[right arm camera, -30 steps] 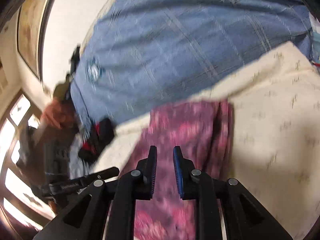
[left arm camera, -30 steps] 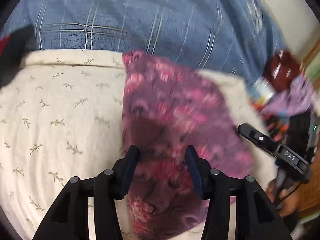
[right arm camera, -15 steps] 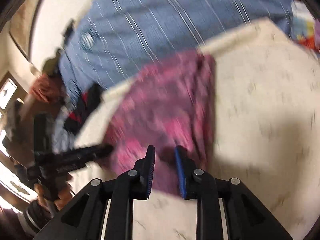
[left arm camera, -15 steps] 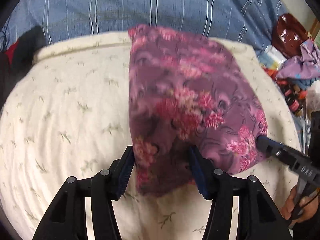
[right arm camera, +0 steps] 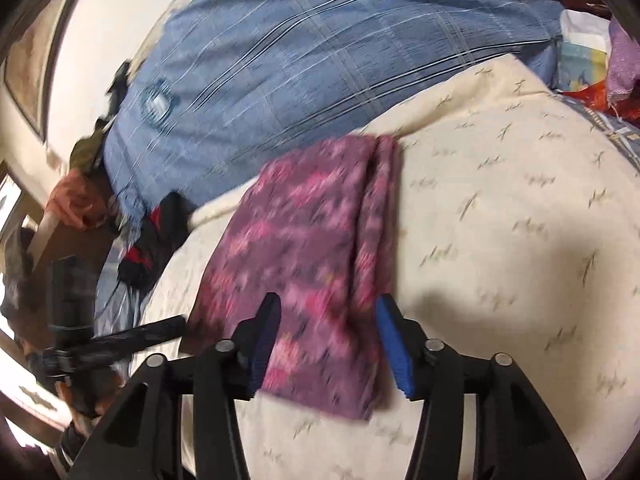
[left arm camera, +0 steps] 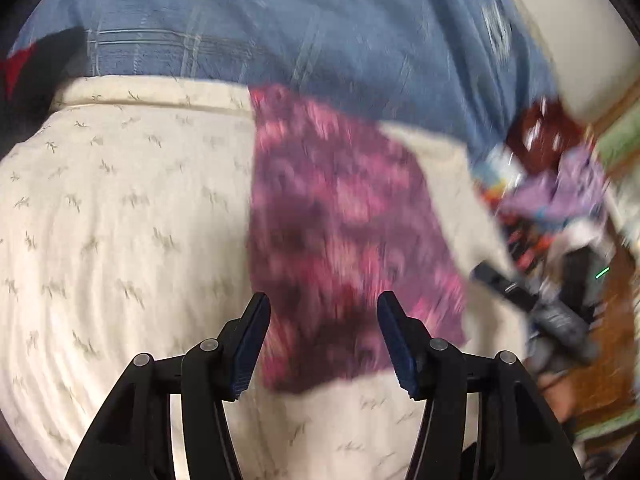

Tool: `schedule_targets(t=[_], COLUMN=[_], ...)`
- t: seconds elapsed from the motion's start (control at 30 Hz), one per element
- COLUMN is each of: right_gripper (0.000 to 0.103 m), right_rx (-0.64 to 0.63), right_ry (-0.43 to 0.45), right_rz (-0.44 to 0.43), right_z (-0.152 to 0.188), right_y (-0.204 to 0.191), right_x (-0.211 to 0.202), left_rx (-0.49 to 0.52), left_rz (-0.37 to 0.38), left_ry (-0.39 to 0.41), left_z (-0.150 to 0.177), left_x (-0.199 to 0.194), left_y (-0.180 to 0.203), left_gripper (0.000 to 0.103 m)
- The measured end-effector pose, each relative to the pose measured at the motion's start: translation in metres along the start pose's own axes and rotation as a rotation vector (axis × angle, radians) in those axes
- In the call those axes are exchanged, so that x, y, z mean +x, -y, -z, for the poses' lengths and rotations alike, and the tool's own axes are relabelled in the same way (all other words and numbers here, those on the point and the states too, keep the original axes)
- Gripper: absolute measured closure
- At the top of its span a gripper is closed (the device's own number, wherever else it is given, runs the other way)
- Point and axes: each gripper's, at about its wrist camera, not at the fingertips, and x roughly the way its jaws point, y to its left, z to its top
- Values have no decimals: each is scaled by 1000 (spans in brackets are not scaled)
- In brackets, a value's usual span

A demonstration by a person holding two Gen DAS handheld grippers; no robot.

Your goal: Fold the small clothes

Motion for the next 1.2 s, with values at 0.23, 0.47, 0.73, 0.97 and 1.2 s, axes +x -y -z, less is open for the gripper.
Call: schedule_targets(t=[0.23,0.47,0.73,0.97,1.2], right_gripper=[49,81,96,76,56], right_rx=[60,32,-13,-15,-13], right_ry=[13,-77,-102,-19,-90], right_rz=[-17,54,127,-109,-8], right_z=[-66,-107,-110,-88,-61], right_y=[9,6,21,9,19], right_x=[61,126,135,75,53], left_rx=[-88,-122,-57,-12,-106], left_rz=[-77,-80,-163,-88,30], left_ry=[-89,-157,-123,-75,-165], left_z=[-83,-131,-132,-93,-66], left_x=[51,116,134,74,68], left_y=[-32,-28,-14,-4,-27], left_gripper=[44,52,56,53,51])
